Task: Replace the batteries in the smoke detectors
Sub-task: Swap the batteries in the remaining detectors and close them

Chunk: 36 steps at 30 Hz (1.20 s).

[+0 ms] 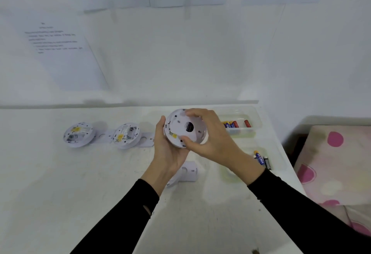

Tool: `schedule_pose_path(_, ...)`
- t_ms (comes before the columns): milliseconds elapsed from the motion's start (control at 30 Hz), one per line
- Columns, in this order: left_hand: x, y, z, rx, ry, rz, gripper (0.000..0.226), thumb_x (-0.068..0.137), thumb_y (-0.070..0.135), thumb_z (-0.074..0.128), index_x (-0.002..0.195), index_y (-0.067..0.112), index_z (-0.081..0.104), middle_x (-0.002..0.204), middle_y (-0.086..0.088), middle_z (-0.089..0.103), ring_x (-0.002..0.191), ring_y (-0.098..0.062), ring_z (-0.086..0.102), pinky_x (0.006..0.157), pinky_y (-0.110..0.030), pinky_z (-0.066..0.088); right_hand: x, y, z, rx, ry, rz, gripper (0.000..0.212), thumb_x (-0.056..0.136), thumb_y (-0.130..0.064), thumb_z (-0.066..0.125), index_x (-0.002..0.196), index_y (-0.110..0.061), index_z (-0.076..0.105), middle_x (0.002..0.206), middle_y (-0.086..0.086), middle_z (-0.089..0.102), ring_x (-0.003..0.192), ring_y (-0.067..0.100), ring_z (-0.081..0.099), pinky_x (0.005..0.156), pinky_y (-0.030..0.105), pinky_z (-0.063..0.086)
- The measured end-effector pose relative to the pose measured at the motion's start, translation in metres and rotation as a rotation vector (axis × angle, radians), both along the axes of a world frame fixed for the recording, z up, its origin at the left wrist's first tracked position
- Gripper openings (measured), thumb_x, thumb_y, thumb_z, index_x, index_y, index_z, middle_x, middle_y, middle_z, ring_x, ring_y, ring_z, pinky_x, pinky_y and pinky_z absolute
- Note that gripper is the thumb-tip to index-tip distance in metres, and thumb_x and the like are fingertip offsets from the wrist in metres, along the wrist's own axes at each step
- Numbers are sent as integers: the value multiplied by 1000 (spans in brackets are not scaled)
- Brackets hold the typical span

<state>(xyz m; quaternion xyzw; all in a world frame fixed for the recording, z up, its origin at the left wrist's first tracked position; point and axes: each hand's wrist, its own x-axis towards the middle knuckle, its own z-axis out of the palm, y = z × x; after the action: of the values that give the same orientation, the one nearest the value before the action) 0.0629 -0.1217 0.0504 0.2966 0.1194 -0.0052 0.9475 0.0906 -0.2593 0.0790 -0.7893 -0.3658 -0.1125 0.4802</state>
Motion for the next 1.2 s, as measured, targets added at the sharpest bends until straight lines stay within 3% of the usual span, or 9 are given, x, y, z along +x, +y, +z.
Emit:
schedule_pose_path(100, 1, -3, 4, -10, -25, 6, 58, 96, 53, 39, 126, 7, 59, 119, -18, 66, 108, -30, 66, 92, -39, 56, 2, 3, 1, -34, -17, 1, 54, 77, -24, 79, 124, -19, 52, 122, -13, 54, 113, 6, 47, 99, 32, 41)
schedule_pose_path(167, 3, -4, 5, 7, -38, 3, 57, 97, 52, 39, 125, 7, 60, 116, -17, 67, 106, -29, 66, 89, -38, 57, 4, 2, 2, -42, -5, 9, 54, 77, -24, 78, 124, -21, 52, 120, -20, 51, 113, 2, 46, 100, 30, 40)
schedule_pose_path(233, 4, -5, 4, 33, -44, -4, 55, 97, 52, 39, 123, 8, 60, 116, -17, 65, 108, -30, 64, 90, -39, 56, 6, 0, 3, -65, -6, 27, 54, 77, -23, 78, 125, -21, 51, 121, -28, 48, 113, -5, 43, 102, 29, 36)
schedule_pose_path(367, 8, -6, 2, 33, -59, -20, 53, 99, 51, 38, 119, 9, 63, 116, -16, 65, 110, -30, 62, 91, -40, 54, 13, -1, 6, -134, -41, 52, 55, 79, -25, 76, 127, -21, 50, 128, -17, 54, 117, -1, 46, 106, 29, 29)
schedule_pose_path(567, 13, -6, 1, 33, -57, -10, 60, 97, 53, 40, 137, 9, 51, 129, -19, 57, 122, -34, 54, 104, -48, 43, 18, -6, 4, -155, -8, 29, 56, 79, -32, 76, 128, -29, 49, 129, -24, 51, 121, 0, 43, 108, 29, 24)
schedule_pose_path(733, 17, -8, 1, 47, -58, 17, 56, 98, 53, 37, 126, 9, 59, 122, -18, 63, 118, -34, 57, 109, -50, 37, 22, -4, 6, -167, 38, 26, 58, 79, -33, 76, 130, -31, 48, 130, -24, 50, 120, 4, 42, 106, 31, 27)
schedule_pose_path(867, 21, -8, 3, 39, -61, 18, 60, 98, 52, 39, 135, 8, 55, 128, -19, 60, 122, -34, 55, 116, -53, 31, 28, -7, 5, -158, -9, -26, 59, 76, -39, 78, 126, -27, 50, 125, -12, 51, 116, 9, 44, 102, 31, 31)
schedule_pose_path(1033, 25, -9, 4, 77, -84, 39, 58, 97, 52, 40, 131, 8, 58, 126, -19, 60, 119, -33, 56, 116, -52, 31, 30, -7, 2, -247, -121, -172, 62, 71, -54, 73, 123, -28, 51, 116, -14, 50, 109, 6, 44, 97, 33, 31)
schedule_pose_path(1200, 25, -16, 6, 137, -83, 63, 58, 98, 53, 36, 125, 8, 62, 121, -18, 63, 113, -30, 60, 104, -46, 45, 26, 0, -2, -215, -172, -321, 66, 65, -61, 66, 116, -22, 52, 105, -13, 55, 97, 11, 52, 92, 36, 31)
